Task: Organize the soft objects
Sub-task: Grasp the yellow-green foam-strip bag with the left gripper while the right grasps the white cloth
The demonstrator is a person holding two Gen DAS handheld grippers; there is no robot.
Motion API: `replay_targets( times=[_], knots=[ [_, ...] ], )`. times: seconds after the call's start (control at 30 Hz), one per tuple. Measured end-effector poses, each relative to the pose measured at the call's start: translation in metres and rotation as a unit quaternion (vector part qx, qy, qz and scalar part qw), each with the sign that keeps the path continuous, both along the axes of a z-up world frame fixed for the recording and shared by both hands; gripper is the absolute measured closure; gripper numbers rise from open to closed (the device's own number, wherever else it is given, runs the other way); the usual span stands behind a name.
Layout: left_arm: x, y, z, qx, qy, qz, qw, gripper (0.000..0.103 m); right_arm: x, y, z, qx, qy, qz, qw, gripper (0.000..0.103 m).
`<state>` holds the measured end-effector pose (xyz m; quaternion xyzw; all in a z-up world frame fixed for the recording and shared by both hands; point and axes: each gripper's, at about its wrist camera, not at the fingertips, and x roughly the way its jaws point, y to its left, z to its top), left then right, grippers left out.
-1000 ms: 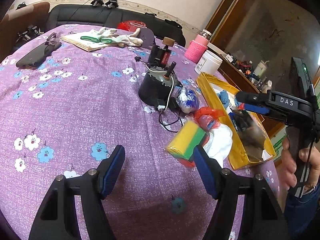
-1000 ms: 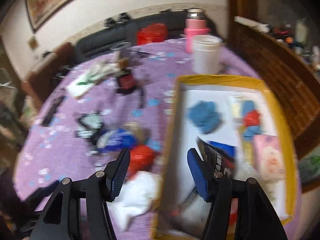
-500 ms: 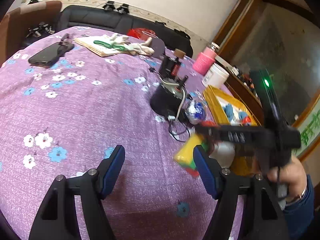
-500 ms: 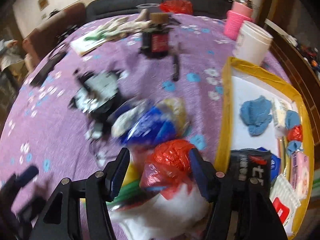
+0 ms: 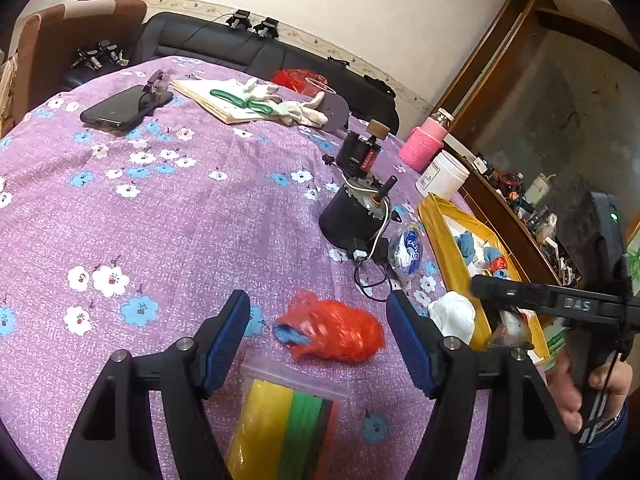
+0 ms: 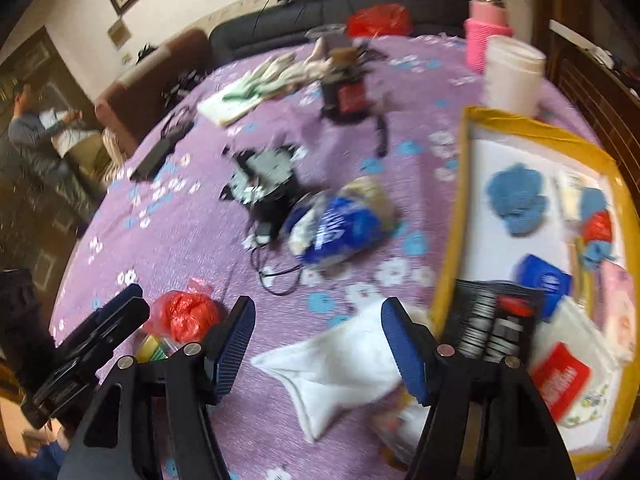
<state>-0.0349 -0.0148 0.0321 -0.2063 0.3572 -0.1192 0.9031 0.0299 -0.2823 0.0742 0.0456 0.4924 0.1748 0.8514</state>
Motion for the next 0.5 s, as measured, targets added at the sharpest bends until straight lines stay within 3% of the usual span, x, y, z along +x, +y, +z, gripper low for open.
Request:
replay_targets(
  times=[0.17,0.23,0.33,0.43,0.5],
  knots=[
    [-0.001,-0.001,0.000,0.003,-0.001,-0.002,1.0000,0.033,-0.016,-0.043,0.005,0.014,0.005,-0.037,0.999,0.033],
    [-0.001,-0.002,0.000,0.004,-0.001,-0.002,1.0000,0.033,-0.023,-0.064,0.002,-0.001,0.006,-0.075,0.997,0.033],
    [0.000,-0.003,-0.001,0.006,0.000,-0.003,1.0000,0.033,-0.028,-0.091,0.001,0.016,0.007,-0.109,0.994,0.033],
    [0.000,-0.005,-0.001,0.011,0.001,-0.004,0.9999,0.033,-0.035,-0.091,0.011,0.050,-0.005,-0.101,0.994,0.033],
    [0.000,-0.005,0.000,0.014,0.000,-0.006,0.9999,0.033,-0.041,-0.070,0.021,0.069,-0.020,-0.067,0.995,0.033]
  ],
)
